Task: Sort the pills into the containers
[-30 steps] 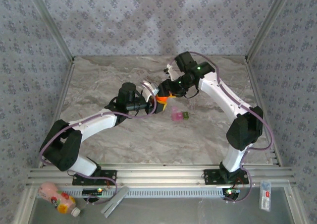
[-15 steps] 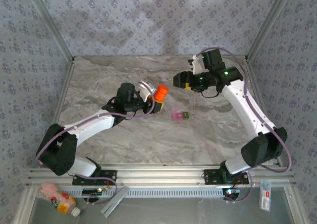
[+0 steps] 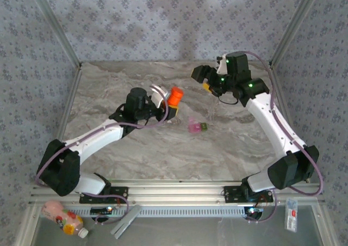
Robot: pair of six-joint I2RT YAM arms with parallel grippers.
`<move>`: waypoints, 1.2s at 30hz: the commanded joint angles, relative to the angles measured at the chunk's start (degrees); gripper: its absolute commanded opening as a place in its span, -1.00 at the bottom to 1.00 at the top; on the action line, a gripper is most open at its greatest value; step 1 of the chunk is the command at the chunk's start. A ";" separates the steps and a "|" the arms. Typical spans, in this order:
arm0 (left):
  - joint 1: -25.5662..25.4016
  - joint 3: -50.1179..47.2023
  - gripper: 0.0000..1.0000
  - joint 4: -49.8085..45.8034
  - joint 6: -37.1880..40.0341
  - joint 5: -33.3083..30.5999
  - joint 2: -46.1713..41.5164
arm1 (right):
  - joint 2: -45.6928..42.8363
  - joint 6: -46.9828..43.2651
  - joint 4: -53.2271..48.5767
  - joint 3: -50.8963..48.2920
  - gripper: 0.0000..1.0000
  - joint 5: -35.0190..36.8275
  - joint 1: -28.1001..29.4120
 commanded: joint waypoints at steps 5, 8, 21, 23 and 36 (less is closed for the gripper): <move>0.02 2.59 -1.00 1.50 -1.10 -1.41 -1.69 | 2.04 10.91 6.64 1.10 0.71 2.44 0.02; -0.35 4.25 -1.00 0.10 -1.06 -1.28 -1.72 | 2.96 12.76 8.50 1.30 0.71 1.17 0.13; -0.66 10.56 -1.00 -2.66 0.49 0.88 0.00 | 4.76 14.79 14.97 -1.05 0.65 -2.01 1.16; -0.61 10.56 -1.00 -2.65 0.46 0.83 0.44 | 4.48 14.09 14.31 -0.42 0.66 -1.75 1.48; -0.22 10.46 -1.00 -3.81 3.23 2.49 4.28 | 5.07 5.59 10.98 0.97 0.62 0.89 3.63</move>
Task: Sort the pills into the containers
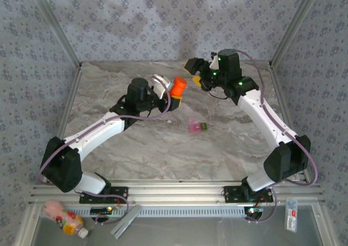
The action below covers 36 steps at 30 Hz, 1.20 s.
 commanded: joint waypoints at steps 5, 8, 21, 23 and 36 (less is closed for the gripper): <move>0.58 0.82 -1.00 -1.89 3.49 3.14 2.05 | -0.40 -9.91 -1.55 -0.44 0.52 -1.78 -0.39; 1.44 0.68 -1.00 -3.26 5.18 3.28 2.03 | -0.84 -13.20 -3.12 -1.08 0.49 -2.98 -0.65; 4.94 2.70 -1.00 -9.44 8.59 8.78 0.49 | 2.84 -15.93 -3.96 0.23 0.49 -10.93 0.85; 4.94 2.85 -1.00 -9.20 8.49 9.18 0.61 | 3.75 -15.83 -3.41 0.13 0.49 -11.42 1.29; 4.92 4.11 -1.00 -7.83 7.52 9.49 2.40 | 6.30 -15.57 -2.54 -0.04 0.42 -13.59 2.53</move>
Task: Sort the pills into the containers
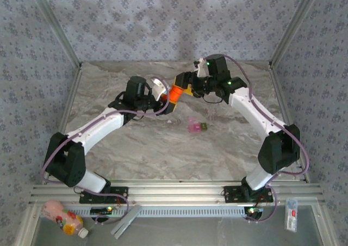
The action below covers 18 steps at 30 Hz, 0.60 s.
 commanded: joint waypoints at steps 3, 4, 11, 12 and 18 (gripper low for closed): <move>0.28 2.49 -1.00 1.00 0.18 1.93 -0.07 | 0.24 -1.10 0.36 0.15 0.39 -1.79 0.64; 0.20 2.36 -1.00 1.00 0.09 2.00 -0.07 | 0.15 -1.10 0.43 0.02 0.37 -1.88 0.70; 0.24 2.23 -1.00 0.99 -0.19 1.66 -0.50 | -0.42 -1.50 0.86 -0.59 0.08 -3.33 1.32; 0.25 2.23 -1.00 1.00 -0.15 1.51 -0.44 | -0.61 -1.73 0.85 -0.73 0.05 -3.66 1.29; 0.30 2.12 -1.00 0.78 -0.37 1.82 -1.01 | -0.22 -6.90 2.95 -1.15 -0.16 -9.63 0.79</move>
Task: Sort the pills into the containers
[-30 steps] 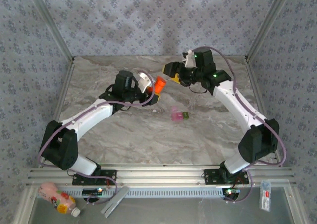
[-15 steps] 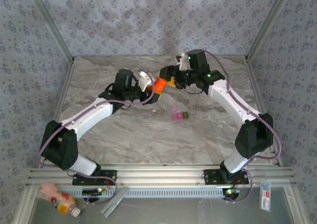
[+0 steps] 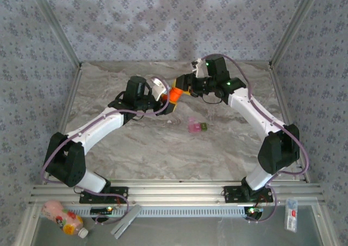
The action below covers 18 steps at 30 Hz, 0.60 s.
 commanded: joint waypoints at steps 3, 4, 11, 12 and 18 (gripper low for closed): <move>0.43 1.75 -1.00 1.48 -0.37 2.69 -1.75 | 0.33 -12.62 4.05 -1.09 -0.18 -12.27 -0.68; 0.50 1.66 -1.00 1.24 -0.44 2.96 -2.16 | 0.45 -16.21 4.38 -1.25 -0.18 -14.02 -1.23; 1.11 -0.01 -1.00 1.13 -1.21 4.81 -4.96 | 4.04 -21.48 12.77 -2.82 -0.16 -23.30 -3.59; 1.18 -0.16 -1.00 1.12 -1.21 4.83 -5.16 | 4.16 -20.98 13.69 -2.98 -0.14 -23.50 -3.37; 1.45 -0.98 -1.00 1.61 -1.25 3.54 -6.08 | 0.49 -15.34 12.20 -3.45 0.43 -16.20 -4.96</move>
